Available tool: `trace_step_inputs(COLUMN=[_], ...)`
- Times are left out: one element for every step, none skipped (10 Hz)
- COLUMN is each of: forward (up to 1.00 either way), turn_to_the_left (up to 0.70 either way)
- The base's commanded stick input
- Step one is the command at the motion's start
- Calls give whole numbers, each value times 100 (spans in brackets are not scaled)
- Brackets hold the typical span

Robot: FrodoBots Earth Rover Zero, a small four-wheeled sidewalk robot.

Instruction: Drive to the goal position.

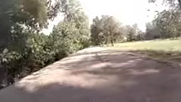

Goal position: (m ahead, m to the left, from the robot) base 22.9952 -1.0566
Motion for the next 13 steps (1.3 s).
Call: trace_step_inputs(forward=[70,70,70,70,70,70,70,70,70,61,0,0,0], turn_to_the_left=[0,-30,-35,-35,-35,0,0,0,0,0,0,0,0])
